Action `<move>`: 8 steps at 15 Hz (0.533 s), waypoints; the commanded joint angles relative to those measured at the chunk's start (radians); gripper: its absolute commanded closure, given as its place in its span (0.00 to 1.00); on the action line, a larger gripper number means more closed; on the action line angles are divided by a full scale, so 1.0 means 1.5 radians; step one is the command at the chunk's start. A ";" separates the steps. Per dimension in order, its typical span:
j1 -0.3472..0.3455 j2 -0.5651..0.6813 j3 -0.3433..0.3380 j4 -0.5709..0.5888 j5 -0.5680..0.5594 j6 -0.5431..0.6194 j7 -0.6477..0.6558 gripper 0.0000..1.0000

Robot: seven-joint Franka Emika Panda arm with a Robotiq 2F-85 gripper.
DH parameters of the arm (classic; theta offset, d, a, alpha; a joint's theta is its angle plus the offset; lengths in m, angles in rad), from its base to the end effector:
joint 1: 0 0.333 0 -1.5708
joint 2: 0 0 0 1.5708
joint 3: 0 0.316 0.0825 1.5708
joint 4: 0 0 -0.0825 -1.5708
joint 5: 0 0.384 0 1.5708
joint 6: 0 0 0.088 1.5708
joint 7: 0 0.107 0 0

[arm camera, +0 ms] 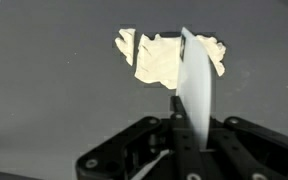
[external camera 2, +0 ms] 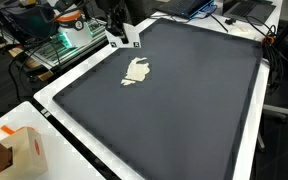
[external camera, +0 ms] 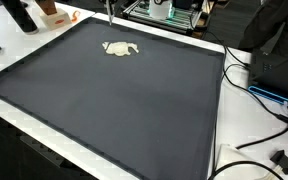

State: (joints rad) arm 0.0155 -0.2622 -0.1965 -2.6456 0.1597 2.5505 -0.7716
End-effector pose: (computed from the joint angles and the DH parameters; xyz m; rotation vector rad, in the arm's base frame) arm 0.4193 -0.0766 0.3443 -2.9804 -0.7095 -0.3223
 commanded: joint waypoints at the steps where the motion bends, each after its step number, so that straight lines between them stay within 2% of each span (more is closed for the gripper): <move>1: -0.001 -0.001 0.000 0.006 0.005 -0.012 0.001 0.96; 5: -0.002 -0.001 -0.002 0.011 0.009 -0.020 0.001 0.96; 6: 0.001 0.015 -0.007 0.019 0.018 -0.023 -0.007 0.99; 8: 0.025 0.067 -0.026 0.045 0.079 -0.025 -0.063 0.99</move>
State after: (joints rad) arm 0.0168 -0.2510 -0.2028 -2.6250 0.1824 2.5226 -0.7787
